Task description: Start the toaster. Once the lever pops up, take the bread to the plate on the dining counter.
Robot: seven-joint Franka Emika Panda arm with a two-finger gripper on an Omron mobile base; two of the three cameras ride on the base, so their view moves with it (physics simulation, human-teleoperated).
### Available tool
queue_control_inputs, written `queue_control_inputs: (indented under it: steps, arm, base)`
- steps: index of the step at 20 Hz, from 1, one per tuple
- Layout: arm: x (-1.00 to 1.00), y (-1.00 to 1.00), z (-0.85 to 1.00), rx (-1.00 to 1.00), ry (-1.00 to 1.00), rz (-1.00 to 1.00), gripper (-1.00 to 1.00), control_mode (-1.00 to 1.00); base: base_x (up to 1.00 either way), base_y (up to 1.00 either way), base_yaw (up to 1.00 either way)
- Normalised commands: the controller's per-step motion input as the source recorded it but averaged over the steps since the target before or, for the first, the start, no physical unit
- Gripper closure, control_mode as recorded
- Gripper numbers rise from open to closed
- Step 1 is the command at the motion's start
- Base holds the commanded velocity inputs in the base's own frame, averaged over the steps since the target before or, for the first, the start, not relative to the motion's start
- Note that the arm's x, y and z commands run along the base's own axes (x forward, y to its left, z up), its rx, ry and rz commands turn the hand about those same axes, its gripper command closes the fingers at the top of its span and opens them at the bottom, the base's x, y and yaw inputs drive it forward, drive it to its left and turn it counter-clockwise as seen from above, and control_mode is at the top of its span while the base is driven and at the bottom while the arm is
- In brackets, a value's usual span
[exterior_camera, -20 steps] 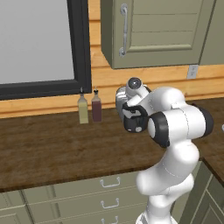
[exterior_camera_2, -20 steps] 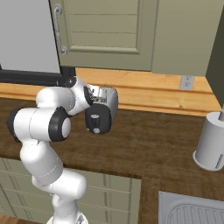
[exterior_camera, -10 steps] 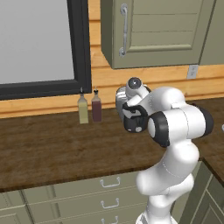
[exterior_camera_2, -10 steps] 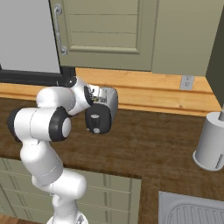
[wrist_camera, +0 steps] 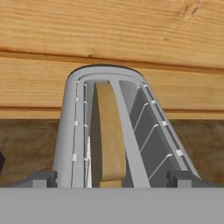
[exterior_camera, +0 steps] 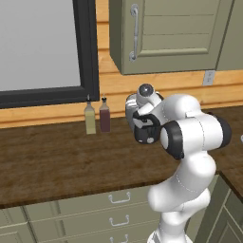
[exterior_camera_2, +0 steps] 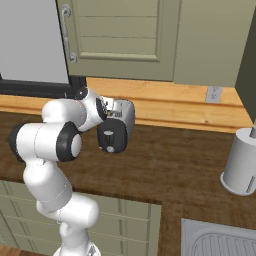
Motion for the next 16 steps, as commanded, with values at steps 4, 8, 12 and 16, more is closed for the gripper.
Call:
queue_control_inputs:
  steps: [4, 8, 12, 16]
  arm:
    - [0.00, 0.00, 0.00, 0.00, 0.00, 0.00, -1.00, -1.00]
    - [0.00, 0.00, 0.00, 0.00, -0.02, 0.00, -1.00, -1.00]
    - [0.00, 0.01, 0.00, 0.00, -0.03, -0.01, -1.00, -1.00]
    - [0.00, 0.07, 0.00, 0.00, -0.02, -0.01, -1.00, -1.00]
  base:
    - [0.00, 0.00, 0.00]
    - [0.00, 0.00, 0.00]
    - [0.00, 0.00, 0.00]
    - [0.00, 0.00, 0.00]
